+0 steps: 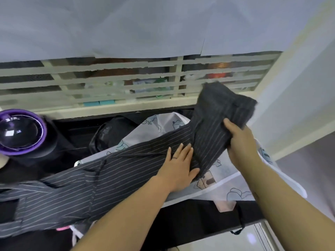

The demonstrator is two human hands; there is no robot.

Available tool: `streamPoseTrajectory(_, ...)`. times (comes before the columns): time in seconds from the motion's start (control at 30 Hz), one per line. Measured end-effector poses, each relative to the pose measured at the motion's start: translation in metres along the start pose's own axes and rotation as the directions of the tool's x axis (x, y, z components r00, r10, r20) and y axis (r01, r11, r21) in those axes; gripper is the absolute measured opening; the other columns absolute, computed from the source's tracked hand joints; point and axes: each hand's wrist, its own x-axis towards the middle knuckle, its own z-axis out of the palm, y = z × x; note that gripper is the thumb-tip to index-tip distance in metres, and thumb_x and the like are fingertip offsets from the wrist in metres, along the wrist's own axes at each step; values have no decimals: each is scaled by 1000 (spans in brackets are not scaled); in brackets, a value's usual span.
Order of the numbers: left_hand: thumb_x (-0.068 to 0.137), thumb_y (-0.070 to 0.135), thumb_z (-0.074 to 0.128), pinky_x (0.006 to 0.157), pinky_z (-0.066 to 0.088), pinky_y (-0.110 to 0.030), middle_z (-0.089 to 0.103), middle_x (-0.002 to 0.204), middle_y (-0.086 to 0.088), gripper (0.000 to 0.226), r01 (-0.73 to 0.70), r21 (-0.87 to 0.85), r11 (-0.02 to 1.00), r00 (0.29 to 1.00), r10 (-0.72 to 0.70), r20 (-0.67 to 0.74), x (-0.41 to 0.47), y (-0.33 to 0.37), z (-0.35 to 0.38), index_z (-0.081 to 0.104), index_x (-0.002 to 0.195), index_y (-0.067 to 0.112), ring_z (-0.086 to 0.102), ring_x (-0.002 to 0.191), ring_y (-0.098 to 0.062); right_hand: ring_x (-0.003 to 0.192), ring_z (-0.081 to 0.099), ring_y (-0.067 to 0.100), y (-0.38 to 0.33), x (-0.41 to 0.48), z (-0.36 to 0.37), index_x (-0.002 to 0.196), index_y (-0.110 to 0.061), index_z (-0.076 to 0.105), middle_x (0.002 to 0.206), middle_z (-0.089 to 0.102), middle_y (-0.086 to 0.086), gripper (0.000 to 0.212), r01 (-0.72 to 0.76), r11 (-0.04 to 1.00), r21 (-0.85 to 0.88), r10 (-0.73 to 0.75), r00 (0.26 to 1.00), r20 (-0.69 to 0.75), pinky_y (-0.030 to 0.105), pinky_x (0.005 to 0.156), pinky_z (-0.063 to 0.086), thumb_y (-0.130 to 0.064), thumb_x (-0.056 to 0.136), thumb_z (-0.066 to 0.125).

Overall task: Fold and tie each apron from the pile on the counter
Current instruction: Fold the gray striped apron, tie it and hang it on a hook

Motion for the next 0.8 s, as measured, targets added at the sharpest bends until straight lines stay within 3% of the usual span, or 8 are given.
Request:
streamPoseTrajectory(0.07, 103, 38, 28, 119, -5, -40, -1, 162, 1, 60, -56, -115, 992, 997, 49, -64, -1, 0, -4, 6, 153, 14, -8, 148, -15, 93, 62, 12, -1, -21, 16, 104, -17, 59, 95, 65, -9, 13, 115, 952, -283, -63, 981, 185, 26, 80, 47, -23, 98, 49)
streamPoseTrajectory(0.17, 99, 14, 42, 115, 25, -28, 45, 144, 2, 38, -61, -509, 859, 973, -63, -223, -25, -21, -17, 49, 136, 16, 33, 138, -15, 109, 53, 0, 23, -50, 34, 113, -37, 56, 113, 59, -13, 22, 395, 819, -416, -142, 842, 521, 13, 90, 40, -22, 100, 46)
streamPoseTrajectory(0.2, 97, 6, 43, 106, 36, -28, 61, 125, 2, 31, -20, -702, 712, 955, -195, -224, -37, -34, -19, 62, 119, 16, 49, 125, -18, 120, 46, -1, 36, -56, 37, 119, -41, 53, 125, 54, -13, 28, 481, 777, -407, -157, 773, 614, 14, 99, 35, -23, 100, 45)
streamPoseTrajectory(0.3, 99, 8, 40, 85, 52, -34, 73, 94, -5, 25, -21, -990, -140, 853, -519, 55, -85, -71, -26, 65, 100, 10, 62, 97, -29, 139, 20, 4, 89, -63, 44, 143, -38, 37, 152, 28, -14, 48, 697, 510, -504, -51, 609, 791, 34, 119, 14, -34, 95, 37)
streamPoseTrajectory(0.37, 102, 34, 37, 89, 51, -39, 70, 111, -12, 38, 28, -947, -321, 808, -551, 211, -106, -94, -19, 62, 116, 9, 62, 106, -30, 145, 4, 8, 119, -66, 47, 148, -42, 21, 158, 13, -12, 58, 788, 249, -563, 121, 551, 826, 47, 119, -3, -39, 90, 25)
streamPoseTrajectory(0.47, 94, 60, 37, 86, 52, -38, 70, 113, -9, 58, 93, -929, -359, 787, -544, 289, -123, -102, -14, 64, 117, 14, 65, 108, -26, 146, -9, 13, 138, -71, 52, 149, -43, 5, 160, -1, -9, 60, 838, 13, -545, 248, 525, 814, 48, 114, -20, -32, 96, 30)
streamPoseTrajectory(0.73, 91, 5, 59, 84, 55, -43, 72, 98, -13, 15, 176, -984, -15, 715, -685, 139, -137, -98, -44, 66, 102, 13, 68, 91, -29, 146, -11, 6, 102, -88, 73, 148, -45, 17, 159, -3, -14, 74, 928, 57, -368, 98, 362, 927, 45, 116, -16, -80, 82, 10)
streamPoseTrajectory(0.8, 91, 3, 59, 88, 53, -45, 71, 98, -13, 15, 228, -974, -6, 682, -713, 164, -157, -118, -44, 65, 100, 14, 67, 93, -31, 147, 1, 10, 101, -79, 72, 146, -44, 25, 159, 9, -10, 79, 889, 72, -452, -35, 455, 890, 47, 118, -6, -84, 79, 11)
